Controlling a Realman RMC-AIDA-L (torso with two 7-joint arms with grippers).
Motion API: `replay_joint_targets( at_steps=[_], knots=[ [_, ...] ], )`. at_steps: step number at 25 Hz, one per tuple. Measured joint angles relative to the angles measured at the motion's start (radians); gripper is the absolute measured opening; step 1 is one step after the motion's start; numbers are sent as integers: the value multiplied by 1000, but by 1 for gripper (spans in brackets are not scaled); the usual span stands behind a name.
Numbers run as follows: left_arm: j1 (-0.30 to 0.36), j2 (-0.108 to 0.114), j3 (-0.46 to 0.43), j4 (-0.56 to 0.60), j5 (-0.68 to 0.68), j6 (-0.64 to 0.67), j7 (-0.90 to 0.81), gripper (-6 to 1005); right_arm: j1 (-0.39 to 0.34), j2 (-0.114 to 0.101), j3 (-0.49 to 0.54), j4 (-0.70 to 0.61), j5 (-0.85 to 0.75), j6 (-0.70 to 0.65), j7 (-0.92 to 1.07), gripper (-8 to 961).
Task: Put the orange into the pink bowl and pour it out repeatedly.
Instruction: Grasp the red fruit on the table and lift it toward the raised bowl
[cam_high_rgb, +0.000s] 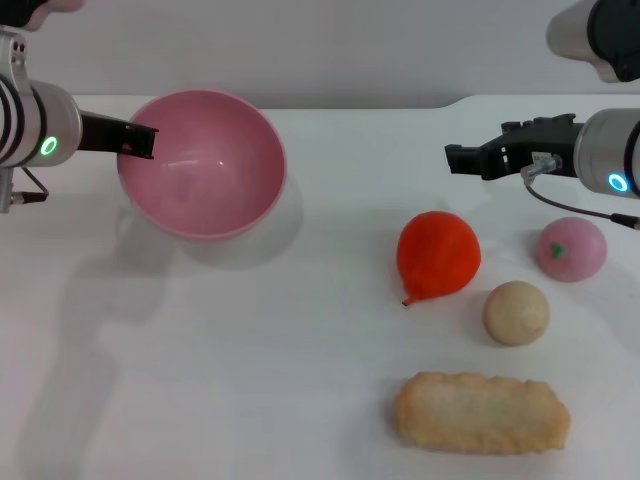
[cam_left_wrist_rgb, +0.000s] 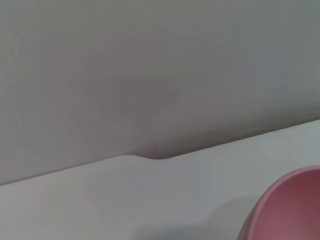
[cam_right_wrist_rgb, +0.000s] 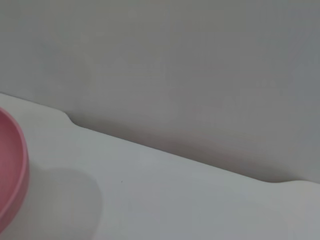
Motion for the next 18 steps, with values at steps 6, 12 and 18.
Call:
replay_joint_targets(
  at_steps=[6, 12, 18],
  knots=[
    [1, 0, 2, 1, 0, 0, 0, 50, -1, 2, -6, 4, 5, 3, 2, 673],
    [-5, 1, 6, 0, 0, -3, 5, 50, 1, 2, -8, 6, 8, 11, 3, 671],
    [6, 1, -7, 4, 0, -8, 15, 50, 23, 2, -7, 22, 9, 28, 28, 668]
  ],
)
